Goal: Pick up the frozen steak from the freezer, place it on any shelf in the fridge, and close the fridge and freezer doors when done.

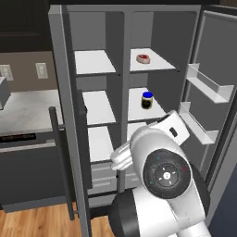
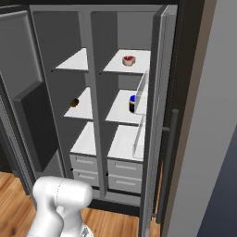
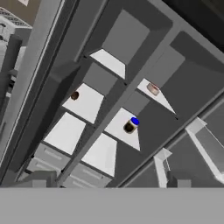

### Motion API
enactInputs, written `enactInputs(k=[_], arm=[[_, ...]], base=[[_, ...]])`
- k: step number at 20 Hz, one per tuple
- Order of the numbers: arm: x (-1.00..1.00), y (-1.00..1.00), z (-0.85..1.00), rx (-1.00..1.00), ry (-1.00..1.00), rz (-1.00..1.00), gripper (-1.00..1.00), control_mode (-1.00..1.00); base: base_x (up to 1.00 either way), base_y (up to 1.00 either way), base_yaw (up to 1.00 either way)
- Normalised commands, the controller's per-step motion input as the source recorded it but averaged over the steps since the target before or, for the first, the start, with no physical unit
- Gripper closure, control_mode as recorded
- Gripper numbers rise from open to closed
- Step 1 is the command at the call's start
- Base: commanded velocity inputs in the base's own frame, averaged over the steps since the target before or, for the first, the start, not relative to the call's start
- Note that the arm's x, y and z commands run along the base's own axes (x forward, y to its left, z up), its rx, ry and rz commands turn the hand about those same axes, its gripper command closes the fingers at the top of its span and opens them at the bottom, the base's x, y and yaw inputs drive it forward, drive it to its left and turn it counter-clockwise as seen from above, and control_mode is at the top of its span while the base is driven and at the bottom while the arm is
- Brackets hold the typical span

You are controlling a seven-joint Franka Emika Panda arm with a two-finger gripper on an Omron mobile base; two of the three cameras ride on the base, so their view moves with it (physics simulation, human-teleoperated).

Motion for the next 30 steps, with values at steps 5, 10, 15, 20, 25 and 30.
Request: enactInputs(k=[5,10,15,20,25,30], arm=[[-0.02,0.83,0.34,-0.18,-0.13,0.04,-1.0,-1.0],[0.05,0.79,0.26,-0.2,-0.06,0.0,-1.0,-1.0],[0.47,0.82,0.02,-0.16,0.01,0.0,-1.0,-1.0],[0.85,0.59,-0.01,-0.09,0.02,0.0,-1.0,-1.0],[0.99,0.44,-0.02,-0.07,0.01,0.0,-1.0,-1.0],[0.96,0.54,-0.08,-0.07,0.07,0.0,-1.0,-1.0]], base=[[0.0,0.0,0.0],[0.0,0.0,0.0],[0.0,0.0,0.0],[0.0,0.0,0.0],[0.0,0.0,0.0],[0.0,0.0,0.0]])
